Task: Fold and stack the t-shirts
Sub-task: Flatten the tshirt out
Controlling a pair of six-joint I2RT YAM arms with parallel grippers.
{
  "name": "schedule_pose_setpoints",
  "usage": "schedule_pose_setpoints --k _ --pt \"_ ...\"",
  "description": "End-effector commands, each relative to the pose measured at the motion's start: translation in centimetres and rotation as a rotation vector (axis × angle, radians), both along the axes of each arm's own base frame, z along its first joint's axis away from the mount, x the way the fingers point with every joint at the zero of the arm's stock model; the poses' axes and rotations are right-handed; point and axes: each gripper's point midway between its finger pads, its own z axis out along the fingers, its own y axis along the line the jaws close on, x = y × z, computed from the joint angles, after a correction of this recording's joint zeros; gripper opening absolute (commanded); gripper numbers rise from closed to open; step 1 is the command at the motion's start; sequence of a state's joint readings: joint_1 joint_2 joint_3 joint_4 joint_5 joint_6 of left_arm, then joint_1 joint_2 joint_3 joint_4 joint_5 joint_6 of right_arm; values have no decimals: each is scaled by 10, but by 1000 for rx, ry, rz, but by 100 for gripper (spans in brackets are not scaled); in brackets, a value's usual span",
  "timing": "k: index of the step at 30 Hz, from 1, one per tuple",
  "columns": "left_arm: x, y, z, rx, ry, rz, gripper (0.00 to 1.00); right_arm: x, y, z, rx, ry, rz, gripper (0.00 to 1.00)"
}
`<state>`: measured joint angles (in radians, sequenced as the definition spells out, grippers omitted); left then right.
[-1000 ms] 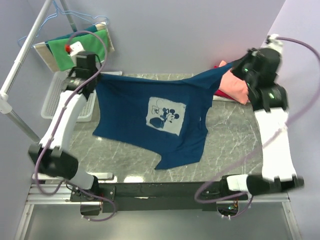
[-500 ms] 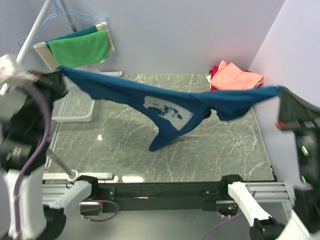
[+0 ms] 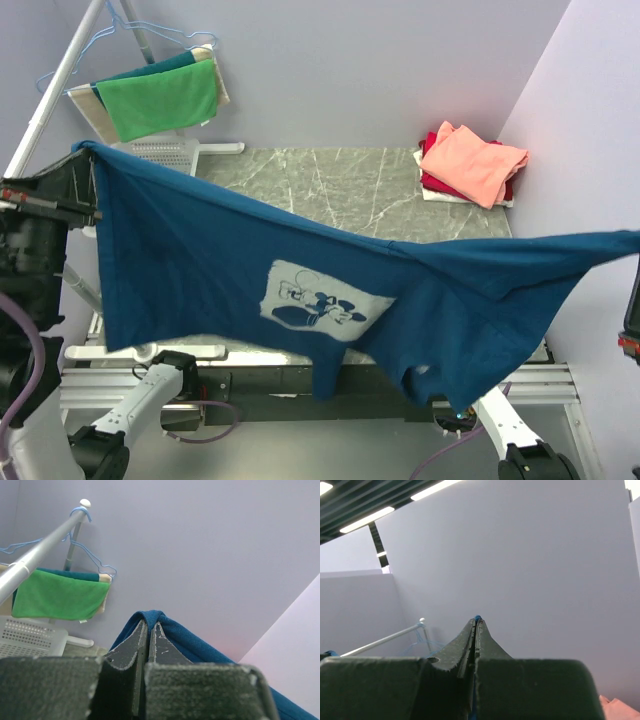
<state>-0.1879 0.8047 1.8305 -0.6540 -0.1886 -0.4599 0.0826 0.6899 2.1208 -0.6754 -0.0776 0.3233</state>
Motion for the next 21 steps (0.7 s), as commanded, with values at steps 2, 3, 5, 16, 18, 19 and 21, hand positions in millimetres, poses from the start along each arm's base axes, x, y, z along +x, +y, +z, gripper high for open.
schedule_pose_setpoints --k 2,3,5,16,18,19,21 --pt "76 -6 -28 16 138 47 1 116 1 -23 7 161 -44 0" --pt "89 -7 -35 12 169 51 1 126 -1 -24 11 163 -56 0" --pt "123 -12 -57 12 255 63 1 166 0 -41 3 243 -71 0" --pt "199 -28 -72 -32 324 56 1 246 4 -57 6 347 -85 0" --pt "197 -30 -64 -42 306 42 1 243 4 -50 6 332 -88 0" --pt "195 -30 -60 -45 295 35 1 239 3 -47 3 324 -88 0" --pt "189 -30 -57 -48 281 28 1 226 1 -38 0 298 -97 0"
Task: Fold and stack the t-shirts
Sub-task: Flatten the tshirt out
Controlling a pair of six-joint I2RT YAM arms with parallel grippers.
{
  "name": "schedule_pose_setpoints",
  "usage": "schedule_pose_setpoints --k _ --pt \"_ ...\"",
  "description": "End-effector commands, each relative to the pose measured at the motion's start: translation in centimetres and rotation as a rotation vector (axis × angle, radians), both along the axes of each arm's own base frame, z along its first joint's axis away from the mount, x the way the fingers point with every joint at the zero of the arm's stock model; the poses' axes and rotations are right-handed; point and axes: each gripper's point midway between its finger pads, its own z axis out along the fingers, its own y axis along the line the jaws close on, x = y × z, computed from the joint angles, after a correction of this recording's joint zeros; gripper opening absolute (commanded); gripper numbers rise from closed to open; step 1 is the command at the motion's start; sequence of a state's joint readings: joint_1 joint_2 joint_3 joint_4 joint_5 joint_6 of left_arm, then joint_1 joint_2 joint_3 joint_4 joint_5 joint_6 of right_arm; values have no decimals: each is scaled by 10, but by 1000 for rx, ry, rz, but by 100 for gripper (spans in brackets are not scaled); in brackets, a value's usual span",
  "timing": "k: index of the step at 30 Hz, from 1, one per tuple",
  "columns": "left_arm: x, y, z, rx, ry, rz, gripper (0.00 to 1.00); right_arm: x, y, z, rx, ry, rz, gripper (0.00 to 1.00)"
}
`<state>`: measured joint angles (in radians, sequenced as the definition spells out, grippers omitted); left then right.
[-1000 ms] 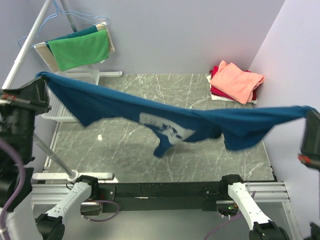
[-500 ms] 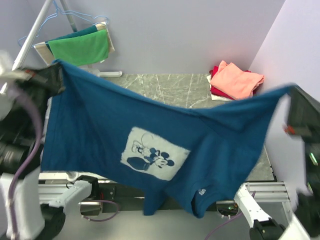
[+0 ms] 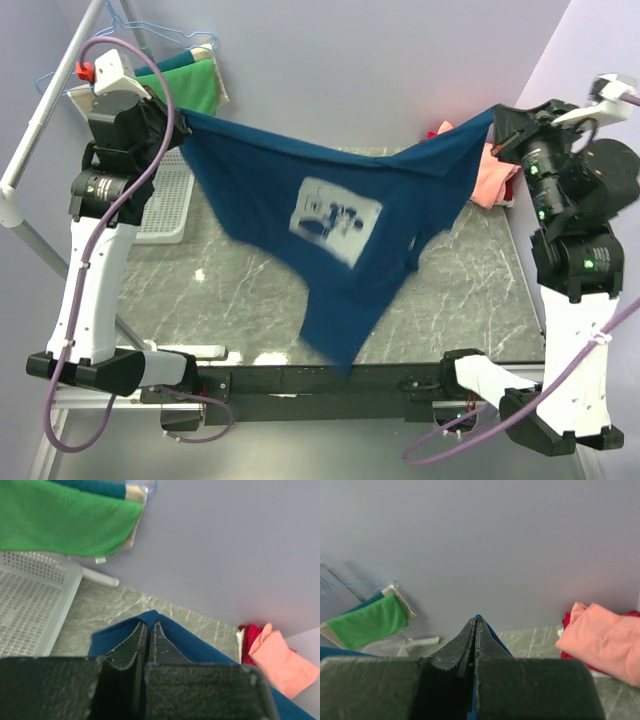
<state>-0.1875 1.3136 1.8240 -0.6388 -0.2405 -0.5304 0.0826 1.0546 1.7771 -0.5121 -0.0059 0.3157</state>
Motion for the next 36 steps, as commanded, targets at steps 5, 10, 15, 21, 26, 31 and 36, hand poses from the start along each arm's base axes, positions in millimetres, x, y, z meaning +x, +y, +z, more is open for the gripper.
schedule_pose_setpoints --k 5,10,15,21,26,31,36 --pt "-66 9 82 -64 -256 -15 1 -97 -13 87 -15 -300 -34 0" --pt "-116 11 83 -69 -300 -61 1 -151 -15 94 -16 -369 -22 0" --pt "-154 -2 76 -85 -297 -169 1 -209 -14 103 -16 -449 10 0" --pt "-175 -2 70 -91 -267 -187 1 -252 -15 129 -6 -548 27 0" --pt "-150 -6 39 -77 -148 -181 1 -235 -7 145 1 -569 66 0" --pt "-97 -5 -33 -81 28 -108 1 -135 0 112 15 -399 61 0" --pt "-36 -11 -145 -78 282 -40 1 15 2 17 16 -148 4 0"
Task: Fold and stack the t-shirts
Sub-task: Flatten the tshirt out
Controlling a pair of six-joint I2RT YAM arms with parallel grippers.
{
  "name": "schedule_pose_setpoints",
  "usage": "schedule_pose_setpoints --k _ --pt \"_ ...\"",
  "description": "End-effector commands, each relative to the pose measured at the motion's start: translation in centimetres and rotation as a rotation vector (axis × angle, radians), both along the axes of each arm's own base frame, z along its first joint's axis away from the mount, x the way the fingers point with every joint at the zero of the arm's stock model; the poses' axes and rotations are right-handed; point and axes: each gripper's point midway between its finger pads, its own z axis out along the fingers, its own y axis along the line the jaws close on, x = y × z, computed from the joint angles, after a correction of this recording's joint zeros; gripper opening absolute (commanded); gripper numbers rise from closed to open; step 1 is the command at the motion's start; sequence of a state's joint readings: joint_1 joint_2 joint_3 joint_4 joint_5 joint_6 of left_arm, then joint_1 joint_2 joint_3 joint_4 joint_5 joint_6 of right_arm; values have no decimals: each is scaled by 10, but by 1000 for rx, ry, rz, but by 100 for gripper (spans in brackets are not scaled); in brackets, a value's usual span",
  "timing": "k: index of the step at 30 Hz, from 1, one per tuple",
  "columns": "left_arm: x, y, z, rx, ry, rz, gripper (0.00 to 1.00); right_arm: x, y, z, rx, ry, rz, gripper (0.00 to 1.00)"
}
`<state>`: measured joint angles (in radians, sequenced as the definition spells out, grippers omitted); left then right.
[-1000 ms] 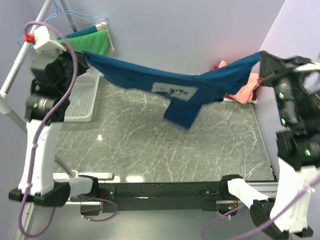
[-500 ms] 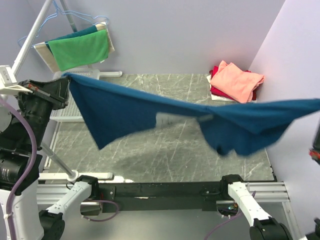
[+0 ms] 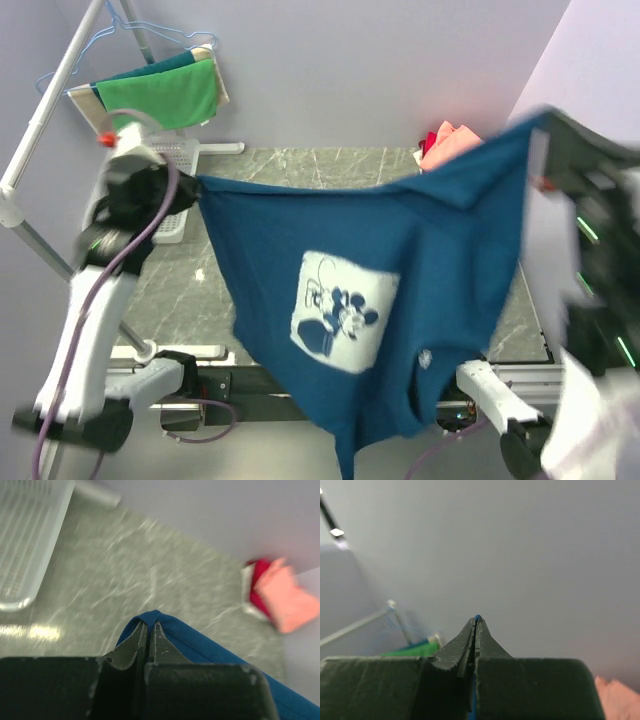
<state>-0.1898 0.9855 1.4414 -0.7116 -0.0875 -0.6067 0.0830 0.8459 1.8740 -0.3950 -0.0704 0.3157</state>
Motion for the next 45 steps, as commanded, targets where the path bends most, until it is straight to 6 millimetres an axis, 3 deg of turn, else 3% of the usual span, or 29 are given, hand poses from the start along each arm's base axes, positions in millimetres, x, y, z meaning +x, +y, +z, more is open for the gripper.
schedule_pose_setpoints --k 1,3,5,6,7,8,9,10,11,12,13,14,15,16,17,18,19,20,21,22,27,35,37,39,40,41,42,43,45 --pt "55 3 -85 27 184 96 1 189 6 -134 3 373 -53 0" --pt "80 1 -124 68 262 125 1 241 11 -181 11 437 -46 0" --pt "98 5 -144 110 303 176 1 294 17 -256 27 574 -39 0" --pt "114 3 -170 140 358 192 1 309 22 -279 30 623 -20 0" --pt "123 5 -182 156 384 213 1 324 25 -291 29 653 -11 0" --pt "136 5 -183 163 384 231 1 351 29 -337 25 762 -6 0" --pt "148 8 -219 205 470 268 1 365 35 -336 24 770 17 0" --pt "164 6 -217 202 463 278 1 386 38 -379 27 873 23 0" --pt "174 5 -229 211 487 284 1 397 41 -392 28 906 29 0" --pt "184 7 -260 251 548 312 1 412 46 -382 28 889 43 0" --pt "198 5 -259 246 531 321 1 425 48 -412 29 959 38 0" --pt "206 4 -264 250 538 331 1 433 49 -417 25 967 34 0" --pt "213 7 -285 274 573 352 1 444 51 -408 28 948 34 0" --pt "227 4 -279 269 545 344 1 453 51 -429 26 988 25 0" --pt "234 3 -282 272 545 342 1 458 52 -433 21 998 24 0" --pt "240 4 -297 284 569 347 1 467 52 -420 18 974 23 0" --pt "253 2 -287 283 534 340 1 472 48 -438 1 1020 2 0" --pt "259 2 -288 285 528 339 1 475 47 -439 -8 1025 -9 0" --pt "264 6 -299 295 546 350 1 480 44 -430 -9 1006 -20 0" --pt "272 8 -288 297 520 365 1 482 41 -435 -19 1019 -34 0" --pt "297 23 -276 318 452 392 1 483 31 -429 -19 1000 -57 0" --pt "314 22 -247 290 375 360 1 466 23 -432 -26 1025 -70 0" --pt "311 25 -247 293 385 367 1 458 20 -424 -18 1021 -77 0" --pt "307 30 -252 290 405 372 1 448 19 -431 -15 1046 -79 0" --pt "306 32 -253 288 408 377 1 442 15 -418 -6 1023 -100 0" --pt "305 37 -252 289 410 386 1 433 11 -431 -3 1053 -113 0" --pt "303 38 -257 291 422 381 1 427 8 -429 5 1052 -122 0" --pt "302 41 -259 291 429 384 1 418 5 -413 24 1022 -129 0" --pt "300 47 -262 292 441 392 1 402 3 -422 43 1046 -122 0"
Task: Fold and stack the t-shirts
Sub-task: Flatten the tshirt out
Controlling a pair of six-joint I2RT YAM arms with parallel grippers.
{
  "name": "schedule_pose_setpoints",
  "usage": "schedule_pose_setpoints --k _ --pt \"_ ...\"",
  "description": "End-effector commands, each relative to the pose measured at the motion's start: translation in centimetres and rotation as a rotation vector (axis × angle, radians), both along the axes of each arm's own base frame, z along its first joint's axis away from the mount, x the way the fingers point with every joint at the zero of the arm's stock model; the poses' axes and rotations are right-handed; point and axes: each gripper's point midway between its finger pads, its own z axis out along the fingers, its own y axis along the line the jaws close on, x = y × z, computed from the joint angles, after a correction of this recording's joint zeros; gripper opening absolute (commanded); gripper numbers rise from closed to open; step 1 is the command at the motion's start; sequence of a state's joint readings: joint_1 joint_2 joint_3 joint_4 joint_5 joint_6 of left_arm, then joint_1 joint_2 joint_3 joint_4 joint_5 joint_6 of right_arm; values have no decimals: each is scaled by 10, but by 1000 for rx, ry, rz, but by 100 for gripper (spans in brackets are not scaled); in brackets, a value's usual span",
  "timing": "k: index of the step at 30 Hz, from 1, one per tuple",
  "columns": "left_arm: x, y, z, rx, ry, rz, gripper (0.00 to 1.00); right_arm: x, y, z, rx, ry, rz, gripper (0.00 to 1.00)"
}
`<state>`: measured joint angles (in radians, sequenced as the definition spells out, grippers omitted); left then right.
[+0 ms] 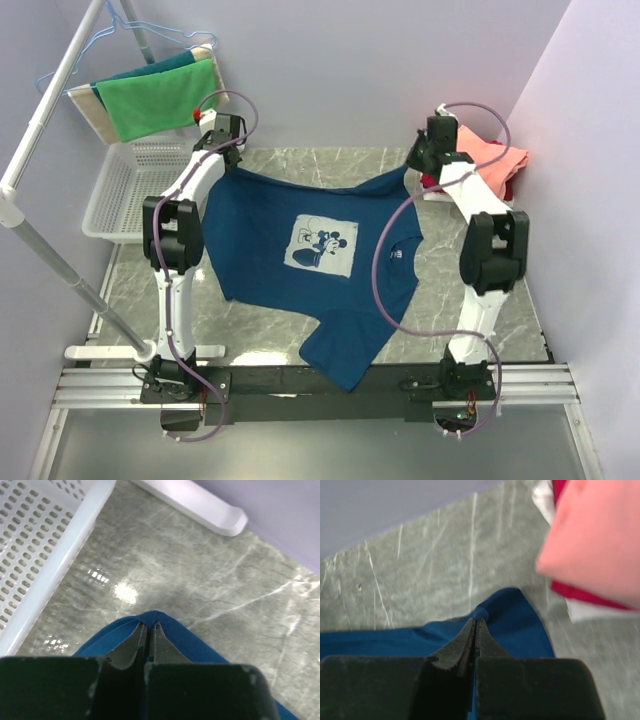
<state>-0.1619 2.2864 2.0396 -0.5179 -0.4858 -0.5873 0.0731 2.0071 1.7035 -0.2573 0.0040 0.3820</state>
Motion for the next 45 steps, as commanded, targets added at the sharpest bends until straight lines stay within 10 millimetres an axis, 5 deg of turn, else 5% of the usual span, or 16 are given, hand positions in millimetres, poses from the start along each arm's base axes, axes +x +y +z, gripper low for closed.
schedule_pose_setpoints --k 1,3,7,13,23,28,31,37,41,45 --pt "-2 18 15 -1 -24 17 1 -32 -15 89 42 -181 -55 0" --pt "-4 22 14 1 -19 22 1 -48 -13 83 59 -165 -48 0" --pt "-8 27 16 -3 -21 24 1 -80 -6 105 110 -210 -23 0" --pt "-22 27 17 -28 -9 15 1 -122 3 94 169 -184 3 0" --pt "-56 31 12 -20 27 7 1 -192 14 22 234 -27 8 0" --pt "-63 24 18 -53 27 -19 1 -201 9 28 234 -46 -25 0" --pt "-62 18 45 -80 -22 -53 1 -198 3 61 203 -117 -32 0" --pt "-67 -6 150 -160 -220 -190 1 -194 -7 178 112 -335 -4 0" --pt "-101 -28 248 -233 -446 -329 1 -212 -15 267 62 -518 2 0" --pt "-150 -39 303 -266 -589 -434 1 -257 -21 325 19 -658 9 0"
